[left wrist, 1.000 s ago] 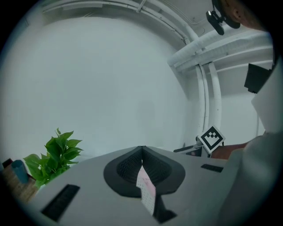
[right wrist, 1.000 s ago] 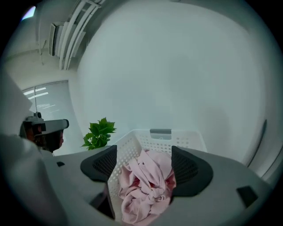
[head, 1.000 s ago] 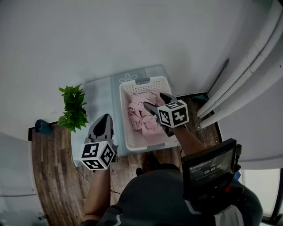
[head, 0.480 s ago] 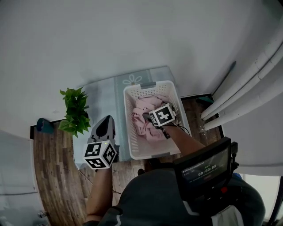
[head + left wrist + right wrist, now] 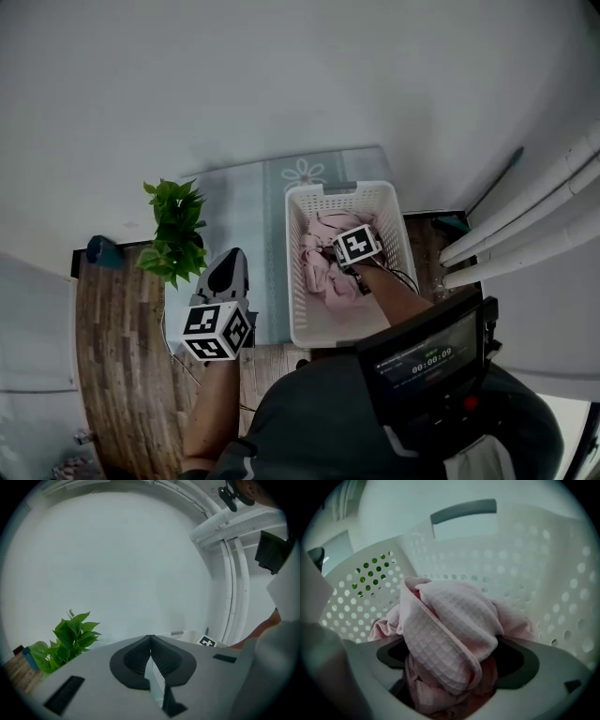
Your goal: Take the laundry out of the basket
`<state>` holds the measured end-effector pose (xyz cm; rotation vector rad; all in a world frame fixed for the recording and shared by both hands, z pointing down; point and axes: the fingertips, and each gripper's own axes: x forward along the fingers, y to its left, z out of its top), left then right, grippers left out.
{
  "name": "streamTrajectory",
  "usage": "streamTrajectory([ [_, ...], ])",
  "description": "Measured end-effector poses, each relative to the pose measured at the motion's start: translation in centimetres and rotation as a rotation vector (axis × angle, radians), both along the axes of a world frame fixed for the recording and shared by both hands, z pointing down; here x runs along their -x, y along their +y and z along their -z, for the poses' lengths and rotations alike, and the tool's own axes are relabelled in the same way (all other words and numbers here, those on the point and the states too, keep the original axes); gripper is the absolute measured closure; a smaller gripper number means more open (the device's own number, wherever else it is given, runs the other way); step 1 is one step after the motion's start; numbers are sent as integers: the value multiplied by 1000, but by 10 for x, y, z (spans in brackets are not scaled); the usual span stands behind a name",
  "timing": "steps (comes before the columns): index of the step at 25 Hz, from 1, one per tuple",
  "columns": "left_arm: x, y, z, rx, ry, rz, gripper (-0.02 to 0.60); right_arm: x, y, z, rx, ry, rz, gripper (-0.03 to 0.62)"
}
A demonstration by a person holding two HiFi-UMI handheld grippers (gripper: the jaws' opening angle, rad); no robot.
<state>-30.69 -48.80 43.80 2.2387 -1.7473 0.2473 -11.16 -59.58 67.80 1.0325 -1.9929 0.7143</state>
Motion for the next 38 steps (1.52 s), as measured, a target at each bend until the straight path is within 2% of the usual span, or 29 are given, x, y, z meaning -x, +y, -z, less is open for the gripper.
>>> streamTrajectory([
  [4, 4, 3, -4, 11, 1, 13, 572, 3, -1, -10, 112, -23, 15, 75],
  [9, 4, 6, -6, 23, 10, 20, 572, 13, 4, -20, 151, -36, 81, 83],
  [11, 6, 6, -8, 25, 8, 24, 572, 15, 4, -23, 148, -35, 106, 113],
  [15, 14, 8, -16, 42, 24, 55, 572, 22, 3, -22, 122, -69, 105, 197],
  [20, 14, 15, -23, 57, 44, 72, 572, 24, 2, -16, 60, -83, 94, 265],
  [24, 17, 21, -12, 35, 36, 84, 572, 19, -5, -15, 76, -162, -6, 296],
  [26, 21, 29, -2, 15, 28, 98, 572, 16, -4, -13, 64, -168, -32, 308],
  [30, 39, 51, 10, -7, 10, 159, 572, 12, -6, 0, -5, -175, -55, 340],
  [34, 60, 73, 7, -7, 36, 229, 572, 12, -5, 21, -71, -199, -65, 360],
  [38, 64, 82, 12, -33, 51, 235, 572, 13, -2, 54, -188, -229, -45, 374],
])
